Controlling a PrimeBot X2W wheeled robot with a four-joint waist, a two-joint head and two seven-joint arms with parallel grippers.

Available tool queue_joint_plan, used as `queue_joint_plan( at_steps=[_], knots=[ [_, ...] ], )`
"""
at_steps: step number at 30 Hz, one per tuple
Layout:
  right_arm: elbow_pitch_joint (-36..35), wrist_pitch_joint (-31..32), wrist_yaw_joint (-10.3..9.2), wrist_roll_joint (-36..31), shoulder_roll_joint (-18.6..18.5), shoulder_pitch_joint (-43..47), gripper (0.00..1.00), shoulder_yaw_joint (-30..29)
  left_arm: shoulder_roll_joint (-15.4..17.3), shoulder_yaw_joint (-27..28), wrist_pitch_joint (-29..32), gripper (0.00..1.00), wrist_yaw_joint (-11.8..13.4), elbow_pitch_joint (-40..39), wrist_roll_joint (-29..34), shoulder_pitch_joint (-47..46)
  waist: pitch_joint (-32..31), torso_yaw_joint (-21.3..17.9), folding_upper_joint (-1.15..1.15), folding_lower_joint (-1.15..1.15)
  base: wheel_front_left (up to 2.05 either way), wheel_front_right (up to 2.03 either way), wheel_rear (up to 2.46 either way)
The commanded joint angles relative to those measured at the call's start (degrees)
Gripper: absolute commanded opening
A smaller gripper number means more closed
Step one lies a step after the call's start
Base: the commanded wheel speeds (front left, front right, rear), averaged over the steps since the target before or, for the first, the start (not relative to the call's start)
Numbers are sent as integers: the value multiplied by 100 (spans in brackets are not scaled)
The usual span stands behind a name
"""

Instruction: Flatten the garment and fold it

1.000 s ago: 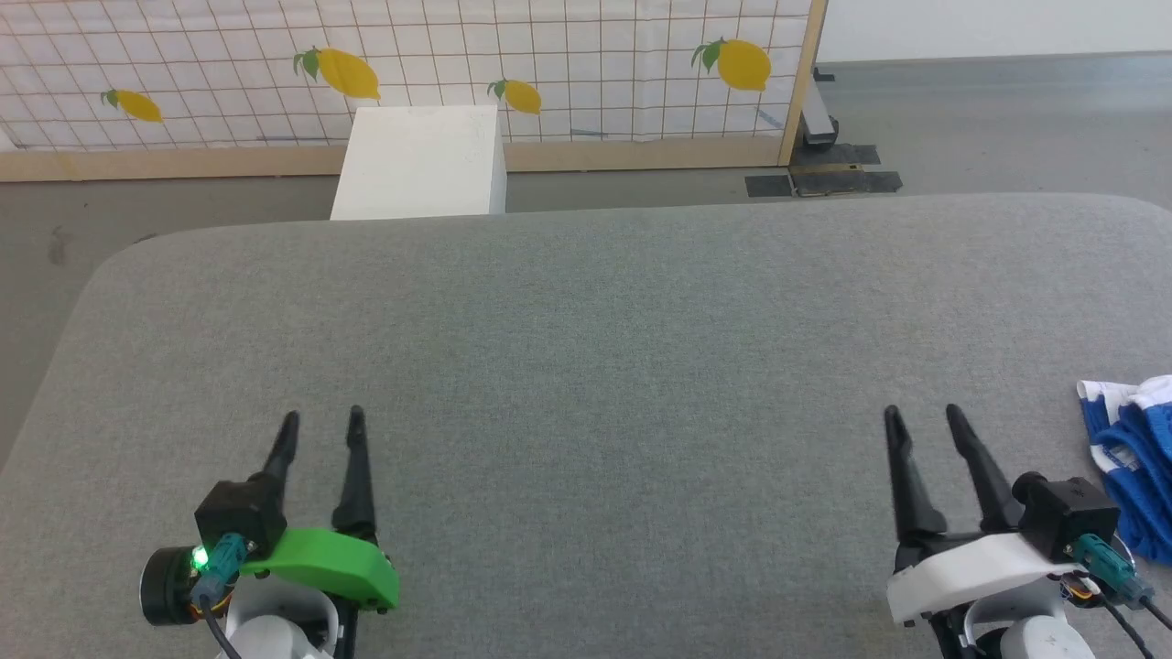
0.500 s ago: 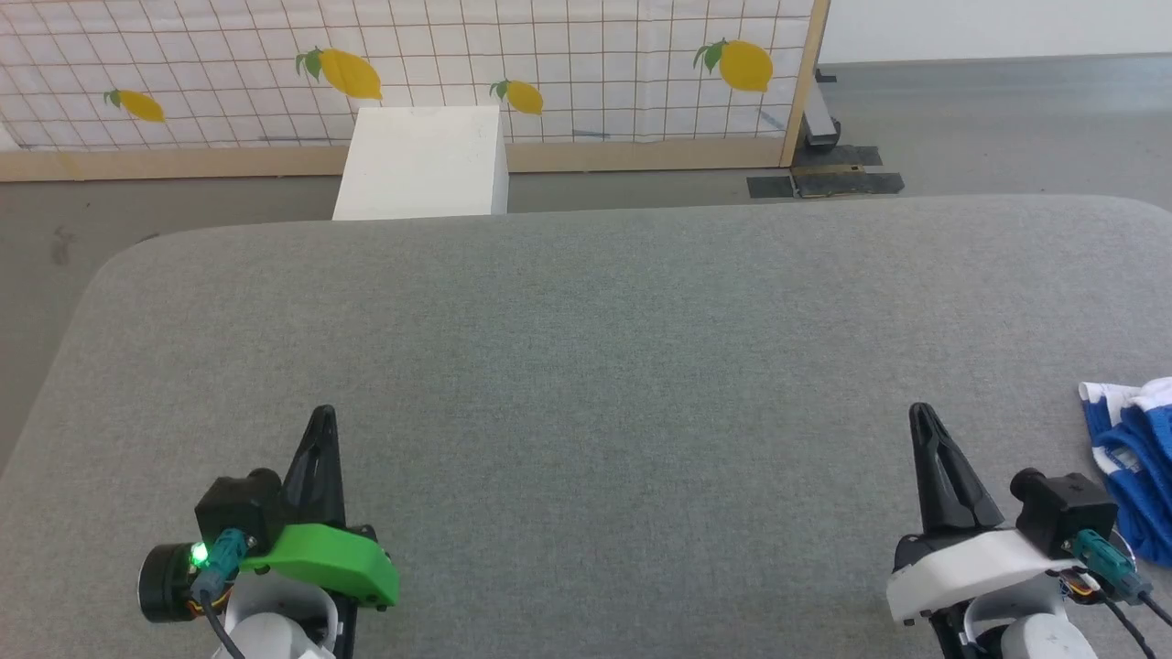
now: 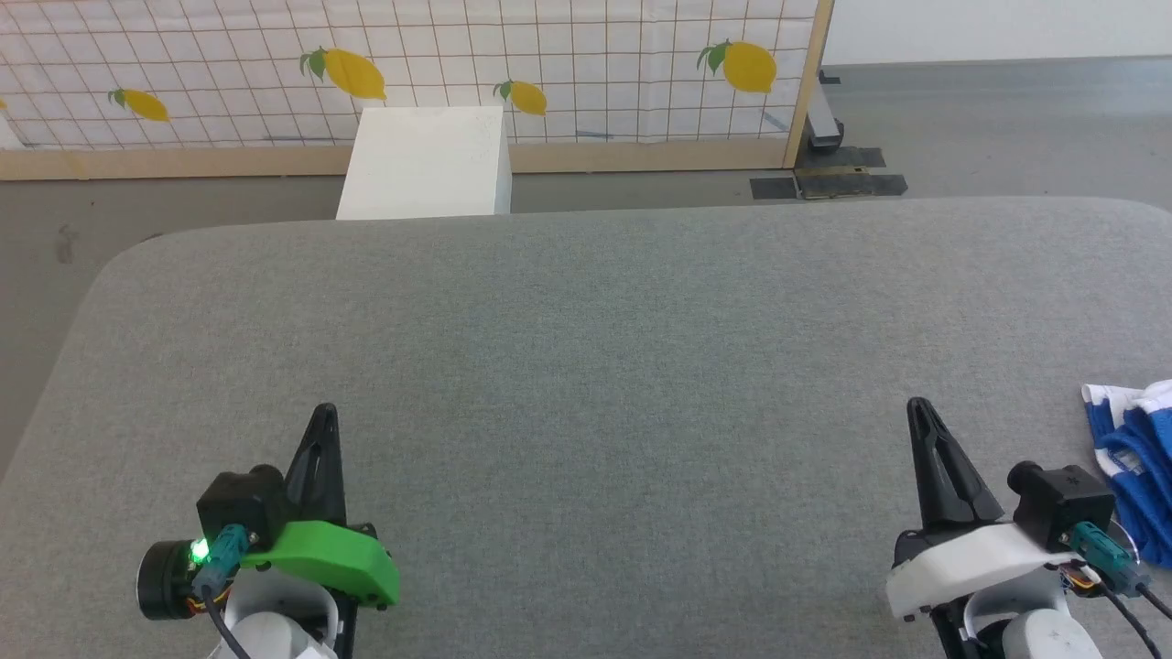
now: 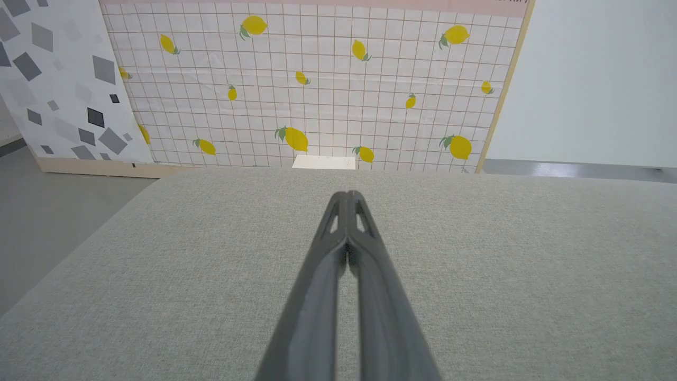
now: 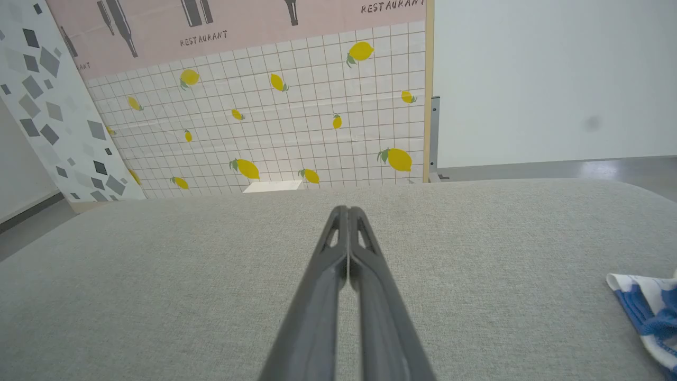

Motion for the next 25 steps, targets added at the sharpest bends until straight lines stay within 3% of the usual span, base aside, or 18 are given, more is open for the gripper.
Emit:
queue_joint_plan(
  at_steps=[1,25],
  knots=[
    [-57,33,-2,-75,1,59,0,9,-38,-4,36,0,34,-54,92,78,0,2,0,0,0,0,0],
    [-308,309,-3,-285,2,111,0,24,-78,-10,314,0,77,-318,262,179,-9,41,0,0,0,0,0]
  ],
)
